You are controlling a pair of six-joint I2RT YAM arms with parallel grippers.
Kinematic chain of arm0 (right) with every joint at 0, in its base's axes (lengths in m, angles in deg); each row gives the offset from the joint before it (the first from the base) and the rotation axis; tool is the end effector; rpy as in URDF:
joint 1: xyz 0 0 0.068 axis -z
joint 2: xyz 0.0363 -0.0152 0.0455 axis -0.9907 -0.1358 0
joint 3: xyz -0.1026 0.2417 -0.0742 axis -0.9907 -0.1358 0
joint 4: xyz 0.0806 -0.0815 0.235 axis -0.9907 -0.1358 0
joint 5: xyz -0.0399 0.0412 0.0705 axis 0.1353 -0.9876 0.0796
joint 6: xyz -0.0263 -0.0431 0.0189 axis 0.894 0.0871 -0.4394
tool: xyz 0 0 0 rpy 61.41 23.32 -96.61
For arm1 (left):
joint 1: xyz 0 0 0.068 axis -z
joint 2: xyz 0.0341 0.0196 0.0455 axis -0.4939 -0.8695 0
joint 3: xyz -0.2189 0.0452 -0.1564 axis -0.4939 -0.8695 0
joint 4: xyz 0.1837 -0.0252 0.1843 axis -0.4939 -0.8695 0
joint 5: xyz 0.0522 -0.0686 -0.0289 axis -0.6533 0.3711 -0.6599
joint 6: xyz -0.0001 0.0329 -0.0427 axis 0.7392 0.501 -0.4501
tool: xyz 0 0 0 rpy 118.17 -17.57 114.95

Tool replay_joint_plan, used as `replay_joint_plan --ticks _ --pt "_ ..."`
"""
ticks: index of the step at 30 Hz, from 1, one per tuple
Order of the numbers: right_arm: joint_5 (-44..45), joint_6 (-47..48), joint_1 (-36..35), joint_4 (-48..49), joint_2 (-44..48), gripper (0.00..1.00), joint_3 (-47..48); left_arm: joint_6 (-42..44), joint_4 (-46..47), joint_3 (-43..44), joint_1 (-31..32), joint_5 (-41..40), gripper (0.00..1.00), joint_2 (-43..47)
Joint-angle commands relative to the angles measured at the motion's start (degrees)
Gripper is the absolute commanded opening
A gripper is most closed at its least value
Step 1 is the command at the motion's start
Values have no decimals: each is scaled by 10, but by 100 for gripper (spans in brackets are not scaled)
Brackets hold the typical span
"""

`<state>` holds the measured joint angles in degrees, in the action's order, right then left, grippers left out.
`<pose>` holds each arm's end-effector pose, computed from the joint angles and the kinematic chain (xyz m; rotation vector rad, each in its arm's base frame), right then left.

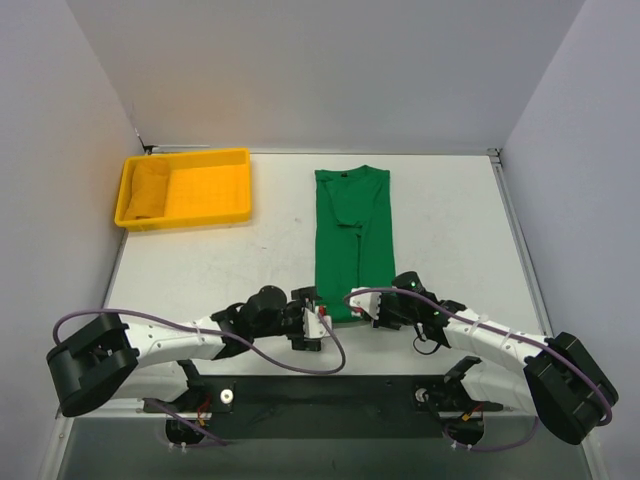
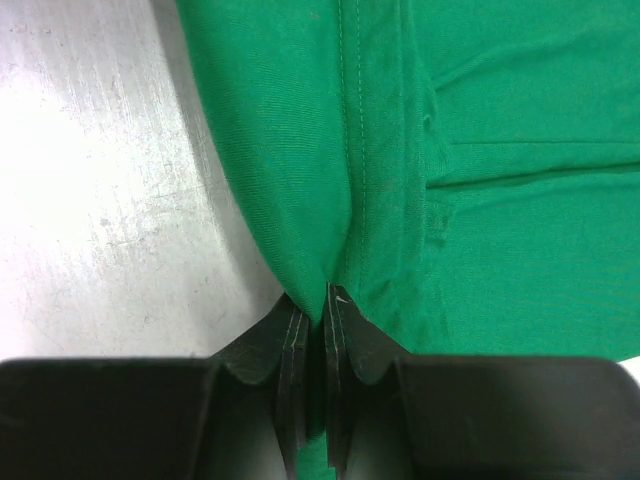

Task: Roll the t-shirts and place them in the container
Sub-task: Roll the T-shirt to the center of the board.

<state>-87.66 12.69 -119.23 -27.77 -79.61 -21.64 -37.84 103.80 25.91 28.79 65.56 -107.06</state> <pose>0.1524 0.1329 0.1533 -1.5593 1.4634 0.3801 0.1190 -0.2077 0.1731 1.5240 1.3800 -0.5338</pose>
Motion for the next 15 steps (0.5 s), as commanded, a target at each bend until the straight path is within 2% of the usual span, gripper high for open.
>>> replay_joint_plan --ticks 1,6,10,15 --pt "-5 -27 8 -32 1 1 15 37 57 -15 19 -17 91 8" --pt "-7 -30 7 -30 -2 1 13 63 90 10 44 -72 81 -76" --pt "-9 -31 10 -30 -2 2 13 89 118 14 48 -78 74 -113" --pt "-14 -24 11 -34 0 2 13 112 138 13 50 -105 60 -148"
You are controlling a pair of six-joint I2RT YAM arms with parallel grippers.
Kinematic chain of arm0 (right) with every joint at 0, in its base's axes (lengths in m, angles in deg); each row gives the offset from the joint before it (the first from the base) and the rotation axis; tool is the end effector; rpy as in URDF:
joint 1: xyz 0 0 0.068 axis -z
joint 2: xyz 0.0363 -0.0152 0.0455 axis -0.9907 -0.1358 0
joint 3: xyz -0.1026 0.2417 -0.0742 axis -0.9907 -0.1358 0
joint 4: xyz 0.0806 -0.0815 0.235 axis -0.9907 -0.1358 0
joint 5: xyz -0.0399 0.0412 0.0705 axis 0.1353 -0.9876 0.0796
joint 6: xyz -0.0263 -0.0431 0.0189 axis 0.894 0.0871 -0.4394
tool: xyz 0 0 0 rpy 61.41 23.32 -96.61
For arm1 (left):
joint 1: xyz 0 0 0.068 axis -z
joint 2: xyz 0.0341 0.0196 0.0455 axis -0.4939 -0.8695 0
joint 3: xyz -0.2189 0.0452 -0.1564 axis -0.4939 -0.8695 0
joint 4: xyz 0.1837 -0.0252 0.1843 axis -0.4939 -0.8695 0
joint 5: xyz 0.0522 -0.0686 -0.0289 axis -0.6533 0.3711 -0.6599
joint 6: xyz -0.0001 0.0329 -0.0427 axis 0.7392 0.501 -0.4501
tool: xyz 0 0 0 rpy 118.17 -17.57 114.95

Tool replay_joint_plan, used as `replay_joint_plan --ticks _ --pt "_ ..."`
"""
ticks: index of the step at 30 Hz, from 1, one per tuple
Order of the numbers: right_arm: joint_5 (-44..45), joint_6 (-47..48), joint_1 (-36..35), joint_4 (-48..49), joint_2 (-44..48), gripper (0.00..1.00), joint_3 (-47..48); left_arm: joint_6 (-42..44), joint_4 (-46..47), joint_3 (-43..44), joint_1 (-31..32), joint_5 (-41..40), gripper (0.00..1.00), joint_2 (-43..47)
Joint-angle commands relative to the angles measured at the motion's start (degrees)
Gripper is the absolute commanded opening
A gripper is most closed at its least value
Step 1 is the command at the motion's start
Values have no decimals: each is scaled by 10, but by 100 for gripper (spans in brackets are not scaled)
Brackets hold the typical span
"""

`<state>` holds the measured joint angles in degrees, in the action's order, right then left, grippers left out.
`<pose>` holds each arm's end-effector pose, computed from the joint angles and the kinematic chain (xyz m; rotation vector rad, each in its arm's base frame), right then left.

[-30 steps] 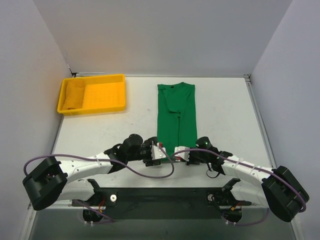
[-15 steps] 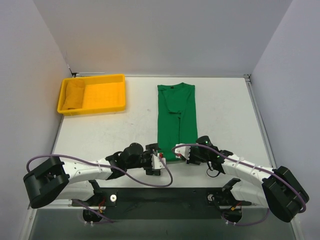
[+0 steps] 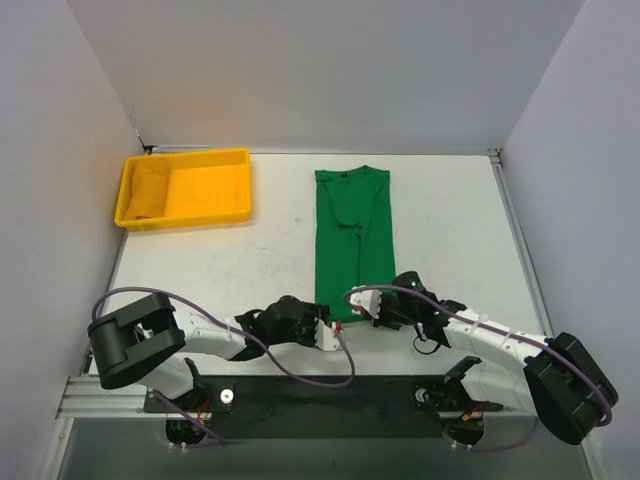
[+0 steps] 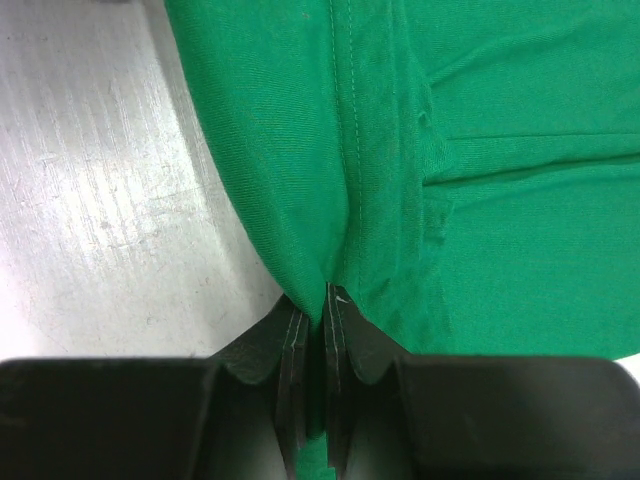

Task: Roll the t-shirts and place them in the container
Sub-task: Roll the T-shirt to the center of the board.

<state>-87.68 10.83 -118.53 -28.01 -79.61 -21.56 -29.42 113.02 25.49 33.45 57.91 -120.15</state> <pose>0.1540 0.1311 0.1534 -1.5287 1.5011 0.3931 0.1134 -0.2293 0.1341 1.6658 1.3078 -0.3484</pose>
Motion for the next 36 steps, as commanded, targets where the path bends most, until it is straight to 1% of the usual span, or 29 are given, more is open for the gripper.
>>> replay_joint_plan --ticks 1,2,3,5,7,10,11,12,13,14,16,17,18,20,21,22,23,25,27,29,31,32,33,35,36 --pt "-15 -3 4 -34 -1 2 12 29 45 18 3 -30 56 -18" --pt "-17 -2 4 -34 -1 2 13 30 44 18 3 -30 49 -17" --pt "-19 0 4 -36 -3 2 14 30 33 24 4 -30 44 -17" --pt "-25 8 3 -48 -6 3 22 26 15 31 3 -24 38 -10" --pt "-33 14 5 -66 -11 4 31 20 -17 42 2 -20 26 -2" --pt "-53 16 10 -103 -15 5 58 0 -92 72 -11 3 14 19" --pt "-60 14 13 -113 -17 5 68 -12 -115 81 -17 32 12 31" --pt "-69 14 15 -148 -18 4 88 -18 -163 89 -23 49 11 38" --pt "-78 15 21 -166 -20 4 101 -23 -190 112 -33 68 8 43" --pt "-95 11 24 -181 -26 4 111 -26 -247 125 -49 91 6 50" --pt "-117 8 35 -228 -35 3 145 -31 -301 165 -74 159 1 49" --pt "-140 8 49 -247 -49 3 156 -33 -350 177 -100 179 0 46" --pt "-151 7 58 -280 -56 3 171 -33 -371 188 -111 220 0 43" --pt "-177 10 85 -312 -86 3 206 -23 -418 214 -137 250 0 34" --pt "-196 18 93 -343 -97 2 218 -20 -433 222 -144 266 0 31" --pt "-203 21 100 -357 -108 2 241 -18 -448 233 -152 293 0 25" --pt "-208 22 116 -367 -132 2 250 -19 -469 249 -158 303 0 12" --pt "-229 27 131 -395 -158 2 271 -34 -477 265 -184 332 0 -15" --pt "-244 35 150 -419 -198 2 301 -45 -501 297 -207 353 0 -40" --pt "-254 49 159 -437 -242 3 332 -44 -533 327 -219 374 0 -85" --pt "-266 73 169 -481 -277 3 356 -48 -546 363 -237 391 0 -124" --pt "-268 84 169 -496 -308 3 382 -48 -559 375 -244 404 0 -136" --pt "-269 89 173 -522 -323 3 394 -45 -569 385 -248 407 0 -147" --pt "-272 100 181 -542 -364 4 418 -30 -595 418 -261 413 0 -178" --pt "-274 105 185 -565 -375 4 444 -31 -602 430 -266 416 0 -187"
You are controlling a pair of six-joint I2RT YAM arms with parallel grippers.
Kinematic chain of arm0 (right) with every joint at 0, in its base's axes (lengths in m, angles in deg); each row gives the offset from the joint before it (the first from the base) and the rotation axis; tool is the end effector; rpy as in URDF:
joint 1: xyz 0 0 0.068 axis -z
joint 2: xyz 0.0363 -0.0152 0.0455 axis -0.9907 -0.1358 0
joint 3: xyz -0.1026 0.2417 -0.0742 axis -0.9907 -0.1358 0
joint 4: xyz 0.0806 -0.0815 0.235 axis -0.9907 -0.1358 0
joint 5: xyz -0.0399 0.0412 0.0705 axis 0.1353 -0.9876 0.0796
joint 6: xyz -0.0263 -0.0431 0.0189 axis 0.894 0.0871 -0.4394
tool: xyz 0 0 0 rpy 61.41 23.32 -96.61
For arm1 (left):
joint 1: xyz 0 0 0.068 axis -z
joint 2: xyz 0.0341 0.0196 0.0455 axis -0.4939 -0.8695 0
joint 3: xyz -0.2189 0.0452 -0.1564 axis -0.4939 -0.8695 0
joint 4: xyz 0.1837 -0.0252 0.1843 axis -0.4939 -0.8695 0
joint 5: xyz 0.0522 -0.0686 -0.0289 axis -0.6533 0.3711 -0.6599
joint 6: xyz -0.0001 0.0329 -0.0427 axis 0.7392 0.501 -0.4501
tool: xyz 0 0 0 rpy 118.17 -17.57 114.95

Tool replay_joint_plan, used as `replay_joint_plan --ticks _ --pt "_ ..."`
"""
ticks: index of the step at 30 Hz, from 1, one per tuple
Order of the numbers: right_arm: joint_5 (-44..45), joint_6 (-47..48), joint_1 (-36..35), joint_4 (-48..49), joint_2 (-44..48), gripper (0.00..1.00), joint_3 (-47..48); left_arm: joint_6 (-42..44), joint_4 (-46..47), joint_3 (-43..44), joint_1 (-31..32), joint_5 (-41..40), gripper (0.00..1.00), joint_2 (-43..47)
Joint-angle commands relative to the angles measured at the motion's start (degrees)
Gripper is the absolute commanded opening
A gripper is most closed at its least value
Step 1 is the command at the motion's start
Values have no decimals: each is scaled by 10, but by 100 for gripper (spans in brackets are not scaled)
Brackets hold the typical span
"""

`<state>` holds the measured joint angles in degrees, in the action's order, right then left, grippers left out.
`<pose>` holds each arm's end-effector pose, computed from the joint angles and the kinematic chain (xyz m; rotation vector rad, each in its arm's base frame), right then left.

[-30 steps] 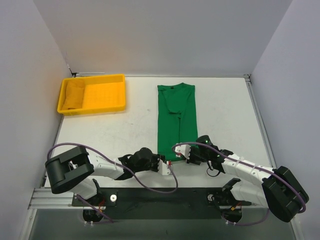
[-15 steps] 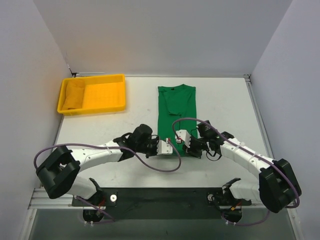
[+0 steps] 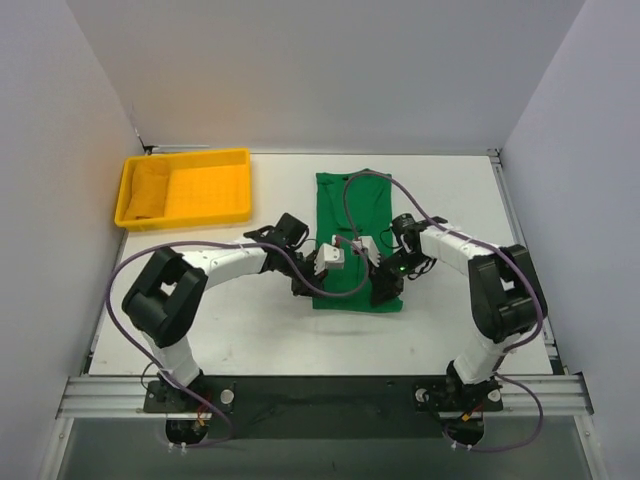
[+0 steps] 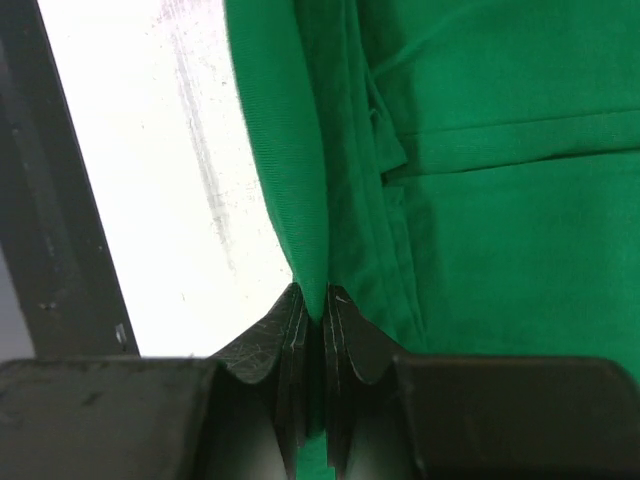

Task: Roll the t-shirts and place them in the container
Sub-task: Roll the T-shirt to the center of the board.

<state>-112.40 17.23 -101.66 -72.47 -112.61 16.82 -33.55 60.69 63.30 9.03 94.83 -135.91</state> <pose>0.2747 0.1253 0.1675 -1.5224 1.9724 0.9967 0.2514 -0.2311 0.1769 1.6772 1.8673 -0.9759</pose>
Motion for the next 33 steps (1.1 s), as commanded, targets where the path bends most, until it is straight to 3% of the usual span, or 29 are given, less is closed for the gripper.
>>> replay_joint_plan --ticks 1,11,19,27,30,33 --pt "-29 48 24 -132 -57 4 72 13 -91 75 -27 52 0 -50" --pt "-45 114 58 -271 -196 5 206 15 -166 175 -51 65 0 -133" --pt "-41 160 60 -351 -269 7 290 9 -187 189 -58 59 0 -148" --pt "-17 139 58 -376 -317 10 345 -30 -167 190 -59 27 0 -155" --pt "-8 107 53 -388 -341 10 381 -57 -141 175 -61 -8 11 -137" --pt "7 74 48 -395 -364 10 404 -96 -72 124 -66 -71 30 -82"
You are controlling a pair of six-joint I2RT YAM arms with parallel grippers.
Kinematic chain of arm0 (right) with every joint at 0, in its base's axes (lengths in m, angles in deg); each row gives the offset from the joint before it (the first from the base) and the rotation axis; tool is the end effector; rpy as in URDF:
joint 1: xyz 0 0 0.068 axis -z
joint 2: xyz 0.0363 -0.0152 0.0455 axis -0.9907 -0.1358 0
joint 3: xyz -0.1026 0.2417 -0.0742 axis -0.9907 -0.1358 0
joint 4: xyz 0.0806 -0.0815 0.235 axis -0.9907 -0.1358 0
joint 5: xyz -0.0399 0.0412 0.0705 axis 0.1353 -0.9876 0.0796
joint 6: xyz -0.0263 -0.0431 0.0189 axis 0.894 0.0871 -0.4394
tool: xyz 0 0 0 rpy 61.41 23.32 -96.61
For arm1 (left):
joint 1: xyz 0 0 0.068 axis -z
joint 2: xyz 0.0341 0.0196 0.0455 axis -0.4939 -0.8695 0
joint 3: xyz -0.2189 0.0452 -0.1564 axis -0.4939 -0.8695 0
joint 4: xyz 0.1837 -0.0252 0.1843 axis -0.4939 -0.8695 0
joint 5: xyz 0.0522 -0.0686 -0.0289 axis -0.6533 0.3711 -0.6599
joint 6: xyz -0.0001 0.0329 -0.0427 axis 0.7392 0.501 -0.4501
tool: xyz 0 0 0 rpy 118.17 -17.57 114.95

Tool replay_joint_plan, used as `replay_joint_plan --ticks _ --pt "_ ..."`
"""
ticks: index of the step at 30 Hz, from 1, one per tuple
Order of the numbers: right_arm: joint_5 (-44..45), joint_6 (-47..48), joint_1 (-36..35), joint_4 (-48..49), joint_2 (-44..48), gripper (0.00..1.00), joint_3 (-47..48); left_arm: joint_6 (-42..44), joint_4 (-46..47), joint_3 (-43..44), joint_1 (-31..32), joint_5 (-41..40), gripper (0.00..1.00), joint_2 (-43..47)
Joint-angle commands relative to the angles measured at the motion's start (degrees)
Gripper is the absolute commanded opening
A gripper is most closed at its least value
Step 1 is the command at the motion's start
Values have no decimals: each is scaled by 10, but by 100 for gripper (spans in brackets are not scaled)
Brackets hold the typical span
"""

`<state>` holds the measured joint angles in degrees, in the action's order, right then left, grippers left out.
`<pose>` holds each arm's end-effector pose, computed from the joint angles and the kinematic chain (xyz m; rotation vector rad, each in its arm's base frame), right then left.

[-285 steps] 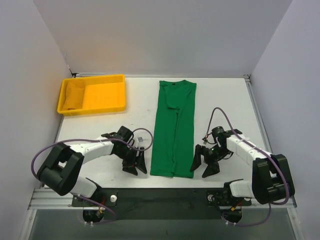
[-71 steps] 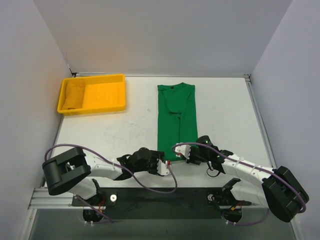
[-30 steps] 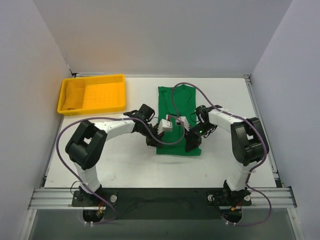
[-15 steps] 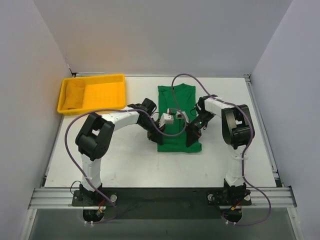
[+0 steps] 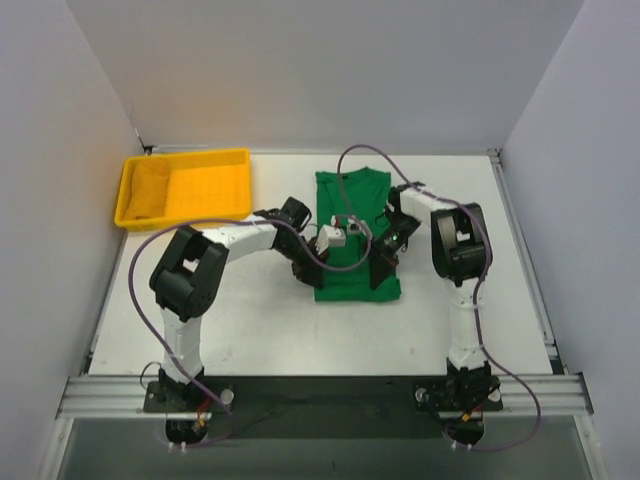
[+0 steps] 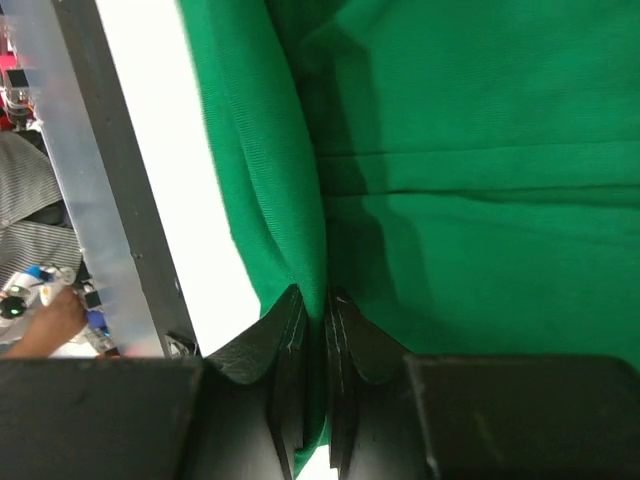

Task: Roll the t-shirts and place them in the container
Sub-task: Roll the T-shirt to the center of the board.

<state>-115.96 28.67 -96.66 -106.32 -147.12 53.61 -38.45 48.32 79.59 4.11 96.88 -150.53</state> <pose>0.3766 0.1261 0.1151 -1.4900 2.2565 1.3568 0.3113 -0.2372 0.1572 1.5291 2.1757 -1.0806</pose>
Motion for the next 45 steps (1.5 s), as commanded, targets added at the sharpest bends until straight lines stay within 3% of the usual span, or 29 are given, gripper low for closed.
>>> replay_joint_plan --ticks 1,5,10,13,14,17,24,27,32,35,41,42,45 --pt "44 -43 -3 -58 -23 11 40 -64 86 -53 -16 -105 38 81" --pt "61 -76 -12 -57 -39 11 59 -74 132 -126 -14 -179 54 163" --pt "68 -102 -12 -73 -65 13 85 -48 155 -156 9 -234 60 266" --pt "74 -109 -14 -84 -77 13 103 8 259 -240 85 -273 74 340" --pt "75 -112 -14 -85 -80 13 110 27 297 -269 112 -307 90 356" --pt "85 -125 -18 -92 -91 13 124 103 451 -374 206 -391 97 386" --pt "89 -131 -20 -108 -107 13 142 189 735 -463 287 -527 97 280" --pt "87 -129 -20 -108 -108 13 140 211 813 -468 298 -557 97 217" --pt "85 -127 -19 -113 -110 13 145 254 859 -451 306 -584 97 125" --pt "84 -124 -19 -123 -118 13 154 283 858 -452 306 -587 91 95" --pt "80 -114 -18 -141 -127 13 168 279 741 -437 304 -560 64 89" --pt "78 -113 -17 -142 -127 13 168 283 709 -428 304 -556 55 87" --pt "72 -111 -15 -141 -125 16 167 267 659 -409 307 -543 48 83"
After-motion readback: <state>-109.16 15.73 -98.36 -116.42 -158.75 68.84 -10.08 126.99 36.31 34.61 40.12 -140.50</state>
